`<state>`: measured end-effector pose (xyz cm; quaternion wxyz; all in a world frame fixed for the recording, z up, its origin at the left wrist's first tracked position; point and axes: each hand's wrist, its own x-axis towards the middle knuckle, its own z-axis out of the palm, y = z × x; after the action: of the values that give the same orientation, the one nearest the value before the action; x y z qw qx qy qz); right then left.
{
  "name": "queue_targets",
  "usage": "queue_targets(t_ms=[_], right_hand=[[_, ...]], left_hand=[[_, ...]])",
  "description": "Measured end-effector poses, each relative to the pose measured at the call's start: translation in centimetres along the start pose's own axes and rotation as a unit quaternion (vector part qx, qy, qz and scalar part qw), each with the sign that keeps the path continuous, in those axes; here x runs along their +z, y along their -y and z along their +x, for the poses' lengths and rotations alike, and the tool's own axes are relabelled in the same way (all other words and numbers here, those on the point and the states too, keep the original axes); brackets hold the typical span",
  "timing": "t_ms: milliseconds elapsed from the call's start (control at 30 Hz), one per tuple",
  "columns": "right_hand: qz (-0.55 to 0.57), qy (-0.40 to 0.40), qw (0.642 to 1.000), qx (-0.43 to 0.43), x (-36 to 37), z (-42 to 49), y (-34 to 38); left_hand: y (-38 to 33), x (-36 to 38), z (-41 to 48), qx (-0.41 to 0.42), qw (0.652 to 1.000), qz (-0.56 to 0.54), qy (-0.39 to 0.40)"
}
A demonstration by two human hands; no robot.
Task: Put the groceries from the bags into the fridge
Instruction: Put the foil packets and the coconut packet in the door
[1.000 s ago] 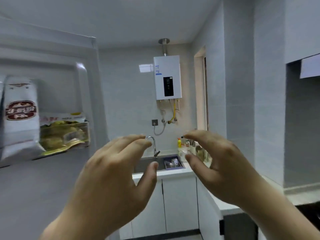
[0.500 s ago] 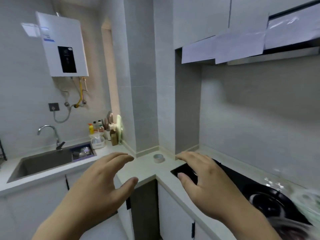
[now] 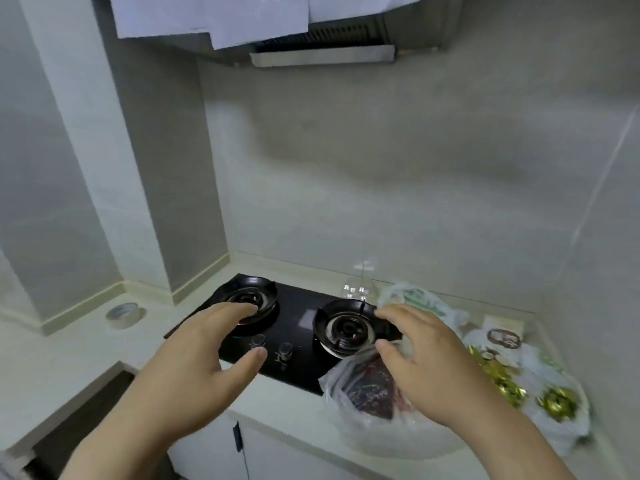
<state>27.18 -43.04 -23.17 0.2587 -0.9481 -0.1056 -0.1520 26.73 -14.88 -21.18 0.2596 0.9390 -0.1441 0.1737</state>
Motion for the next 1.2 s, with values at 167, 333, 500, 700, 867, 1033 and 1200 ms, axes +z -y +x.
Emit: queue_targets(t_ms=[167,333,500,700,867,1033,1200], right_hand=[[-0.046,0.001,0.995,0.086,1.1,1.1,-3.3],[-0.078,0.011,0.981,0.176,2.5,1.9,-5.6],[-0.085,-0.007,0.959,0.27,2.8,0.8,-8.0],[-0.097,-0.028,0.924,0.368,0.6,-3.4,-12.7],[-0.095,-0.045,0.898,0.426,-1.3,-5.9,-18.3],[-0.063,-0.027,0.898,0.434,-2.6,-6.9,-25.5],[-0.032,0.001,0.896,0.443,-2.9,-6.6,-33.2]], left_hand=[[2.6,4.2,4.8,0.019,0.996,-0.053,0.07],[4.4,8.1,9.6,0.065,0.988,-0.083,0.109],[3.7,13.7,13.3,0.114,0.969,-0.125,0.178],[-2.8,21.3,16.2,0.204,0.923,-0.175,0.277],[-8.3,28.0,17.7,0.205,0.899,-0.216,0.322],[-13.1,35.5,17.8,0.119,0.876,-0.255,0.393],[-16.1,42.3,19.2,0.056,0.861,-0.269,0.428]])
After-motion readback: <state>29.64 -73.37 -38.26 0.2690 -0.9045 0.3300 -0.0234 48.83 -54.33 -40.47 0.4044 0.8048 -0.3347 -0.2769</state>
